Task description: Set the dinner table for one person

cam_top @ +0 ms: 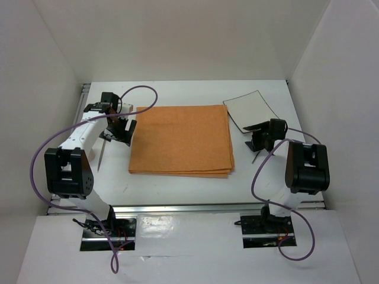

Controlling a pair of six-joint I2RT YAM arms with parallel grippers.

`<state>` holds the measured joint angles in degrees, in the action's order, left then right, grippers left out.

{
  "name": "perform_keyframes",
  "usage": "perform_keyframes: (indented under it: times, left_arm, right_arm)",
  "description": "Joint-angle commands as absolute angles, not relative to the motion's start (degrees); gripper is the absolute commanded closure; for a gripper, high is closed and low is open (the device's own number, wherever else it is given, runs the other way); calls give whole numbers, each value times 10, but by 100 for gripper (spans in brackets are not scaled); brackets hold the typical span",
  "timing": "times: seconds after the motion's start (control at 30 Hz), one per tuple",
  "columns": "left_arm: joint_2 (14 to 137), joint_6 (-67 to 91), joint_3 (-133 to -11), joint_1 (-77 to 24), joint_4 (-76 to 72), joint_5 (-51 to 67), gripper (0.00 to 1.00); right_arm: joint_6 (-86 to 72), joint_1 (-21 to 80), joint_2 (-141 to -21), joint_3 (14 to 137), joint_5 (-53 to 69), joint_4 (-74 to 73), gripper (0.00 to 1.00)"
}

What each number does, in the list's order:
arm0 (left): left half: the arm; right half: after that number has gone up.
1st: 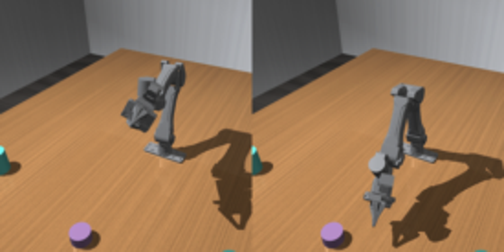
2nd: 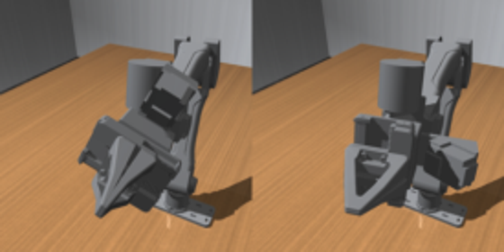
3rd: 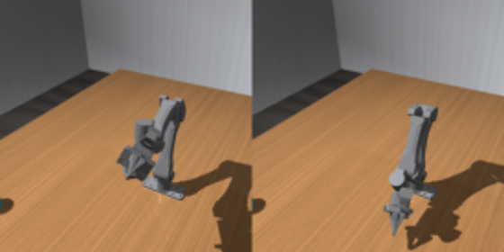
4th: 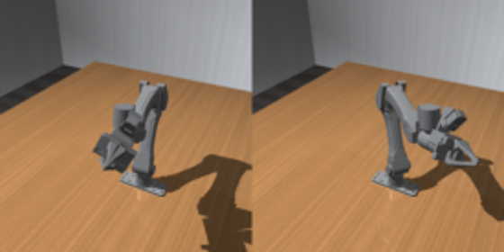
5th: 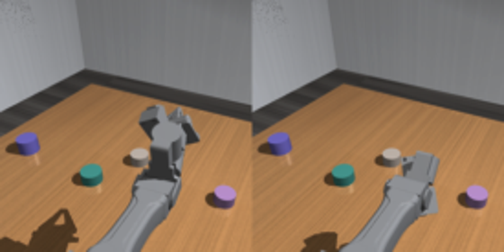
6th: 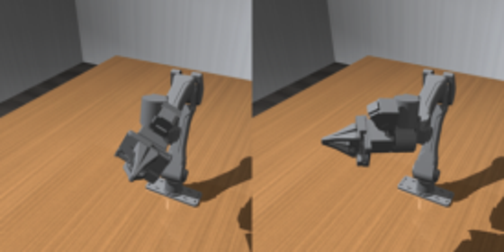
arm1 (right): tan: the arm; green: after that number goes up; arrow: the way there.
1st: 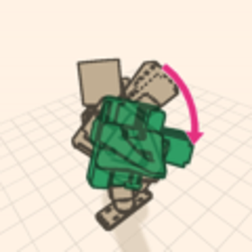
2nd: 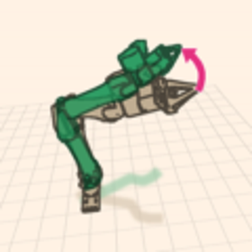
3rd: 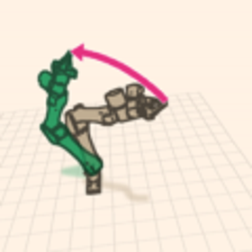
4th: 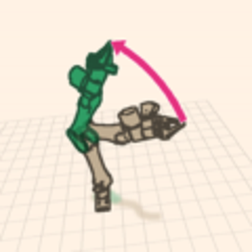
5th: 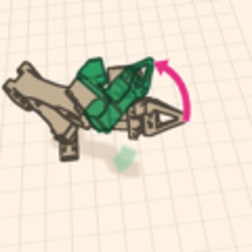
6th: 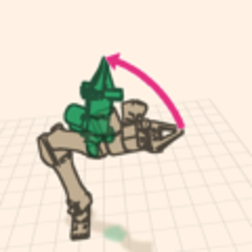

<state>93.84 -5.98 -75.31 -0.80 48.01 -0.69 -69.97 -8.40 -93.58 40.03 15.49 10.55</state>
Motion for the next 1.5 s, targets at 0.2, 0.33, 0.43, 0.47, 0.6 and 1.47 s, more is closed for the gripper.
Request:
perform_keyframes:
  times: [0.2, 0.33, 0.43, 0.47, 0.6, 1.47]
  left_arm:
    - [934, -66, -762, -6, 492, -7, 5]
    - [934, -66, -762, -6, 492, -12, 5]
    - [946, -66, -762, -6, 492, -18, 5]
    - [946, -66, -768, -6, 492, -18, 5]
    - [951, -66, -768, -6, 492, -23, 5]
    - [957, -66, -768, -6, 497, -28, 4]
  right_arm:
    - [-774, -76, -1018, 407, 91, 229, 40]
    - [-780, -76, -1074, 425, 90, 243, 41]
    - [-795, -76, -1106, 433, 103, 269, 41]
    - [-802, -76, -1111, 433, 103, 276, 41]
    - [-808, -76, -1133, 433, 103, 287, 41]
    - [-710, -70, -1090, 503, 190, 558, 100]
